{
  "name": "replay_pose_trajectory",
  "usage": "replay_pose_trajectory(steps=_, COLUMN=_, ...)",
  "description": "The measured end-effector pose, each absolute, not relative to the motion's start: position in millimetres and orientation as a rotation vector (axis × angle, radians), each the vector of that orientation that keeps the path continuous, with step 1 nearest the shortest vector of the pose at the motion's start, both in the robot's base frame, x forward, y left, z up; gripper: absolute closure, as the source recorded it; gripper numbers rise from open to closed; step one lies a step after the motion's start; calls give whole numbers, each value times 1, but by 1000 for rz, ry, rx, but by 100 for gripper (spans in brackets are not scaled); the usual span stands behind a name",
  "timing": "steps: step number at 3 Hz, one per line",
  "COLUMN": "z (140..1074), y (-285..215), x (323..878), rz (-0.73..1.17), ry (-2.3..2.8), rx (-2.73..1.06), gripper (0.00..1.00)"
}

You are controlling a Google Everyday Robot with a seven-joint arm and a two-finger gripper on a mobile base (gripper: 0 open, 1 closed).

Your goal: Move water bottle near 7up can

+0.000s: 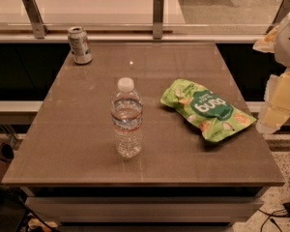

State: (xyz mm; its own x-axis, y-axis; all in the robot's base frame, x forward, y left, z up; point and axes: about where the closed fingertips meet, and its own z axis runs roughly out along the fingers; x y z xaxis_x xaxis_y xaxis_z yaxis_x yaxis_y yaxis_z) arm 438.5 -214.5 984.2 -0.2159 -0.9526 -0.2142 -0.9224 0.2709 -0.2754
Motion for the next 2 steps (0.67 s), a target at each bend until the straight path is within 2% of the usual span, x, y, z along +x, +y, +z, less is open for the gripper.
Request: replay_pose_trajectory(steps=2, z=985, y=-210, x=434, rz=-57, ry=2163, rx=-1693, gripper=0)
